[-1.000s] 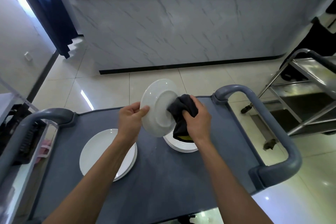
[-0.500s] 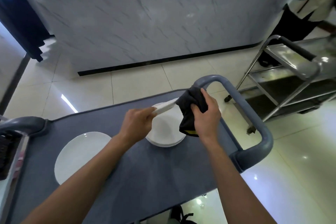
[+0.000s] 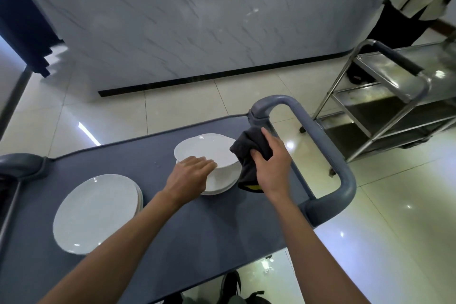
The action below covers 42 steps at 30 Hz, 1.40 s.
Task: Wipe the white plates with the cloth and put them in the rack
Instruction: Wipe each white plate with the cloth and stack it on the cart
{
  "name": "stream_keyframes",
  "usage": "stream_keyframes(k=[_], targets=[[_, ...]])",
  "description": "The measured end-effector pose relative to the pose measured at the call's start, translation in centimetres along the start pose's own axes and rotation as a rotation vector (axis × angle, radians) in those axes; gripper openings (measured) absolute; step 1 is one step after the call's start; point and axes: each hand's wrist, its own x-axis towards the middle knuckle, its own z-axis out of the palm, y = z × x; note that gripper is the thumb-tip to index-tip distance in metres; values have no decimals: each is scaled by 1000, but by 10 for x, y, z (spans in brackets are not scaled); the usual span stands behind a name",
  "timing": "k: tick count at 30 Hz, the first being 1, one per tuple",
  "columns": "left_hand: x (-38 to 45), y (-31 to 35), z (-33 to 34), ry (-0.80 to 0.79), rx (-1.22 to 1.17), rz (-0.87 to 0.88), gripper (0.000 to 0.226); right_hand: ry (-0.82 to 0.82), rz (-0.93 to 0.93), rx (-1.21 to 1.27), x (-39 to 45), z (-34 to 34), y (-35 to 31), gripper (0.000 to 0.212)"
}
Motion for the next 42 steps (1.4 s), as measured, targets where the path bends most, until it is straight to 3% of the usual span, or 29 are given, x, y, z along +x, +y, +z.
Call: stream_keyframes(k=[10, 21, 32, 42], targets=[[-27, 13, 24, -224, -12, -63, 34, -77, -39, -25, -3, 7, 13, 54], [-40, 16, 26, -207, 5, -82, 22, -135, -45, -29, -10, 17, 29, 53], [-51, 13, 37, -319, -9, -192, 37, -161, -49, -50, -13, 24, 38, 53], [-59, 16, 21, -244, 85, -322, 33, -250, -92, -49, -13, 46, 29, 54]])
